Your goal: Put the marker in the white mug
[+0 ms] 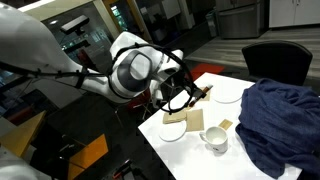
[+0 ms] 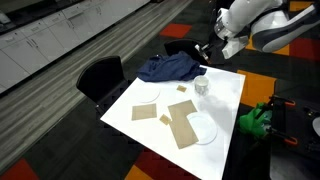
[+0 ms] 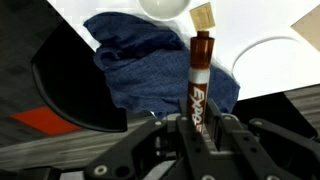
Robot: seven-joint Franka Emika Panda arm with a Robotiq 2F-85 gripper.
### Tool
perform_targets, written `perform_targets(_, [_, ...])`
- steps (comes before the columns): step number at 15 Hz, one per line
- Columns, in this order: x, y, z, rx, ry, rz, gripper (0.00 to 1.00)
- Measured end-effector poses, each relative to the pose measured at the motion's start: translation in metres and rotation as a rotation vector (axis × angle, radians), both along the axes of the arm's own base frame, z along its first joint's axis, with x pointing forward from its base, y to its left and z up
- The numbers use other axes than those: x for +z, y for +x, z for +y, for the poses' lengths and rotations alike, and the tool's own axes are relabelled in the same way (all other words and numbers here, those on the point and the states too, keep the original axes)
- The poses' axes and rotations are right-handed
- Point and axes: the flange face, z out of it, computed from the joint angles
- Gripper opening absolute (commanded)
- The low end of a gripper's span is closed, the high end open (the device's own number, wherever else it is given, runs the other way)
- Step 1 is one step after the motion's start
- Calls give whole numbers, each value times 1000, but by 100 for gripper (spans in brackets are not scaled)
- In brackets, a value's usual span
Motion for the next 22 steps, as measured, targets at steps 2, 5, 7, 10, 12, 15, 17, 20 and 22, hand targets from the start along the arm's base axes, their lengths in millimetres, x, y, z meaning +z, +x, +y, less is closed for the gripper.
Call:
perform_targets(2, [-1,15,-13,-46,-65,-34,5])
perform_targets(5, [10,38,-17,-103,-153,-111,5])
perform_targets(7, [17,50,-5,-142,-208,-164,5])
perform_targets(10, [20,57,25,-208,-284,-240,5])
perform_targets(12, [17,55,46,-254,-337,-298,5])
perform_targets(15, [2,39,66,-342,-424,-382,5])
perform_targets(17, [-20,22,68,-416,-485,-410,5])
perform_targets(20, [-49,0,69,-477,-582,-438,5])
perform_targets(22, [-58,-8,74,-473,-607,-454,5])
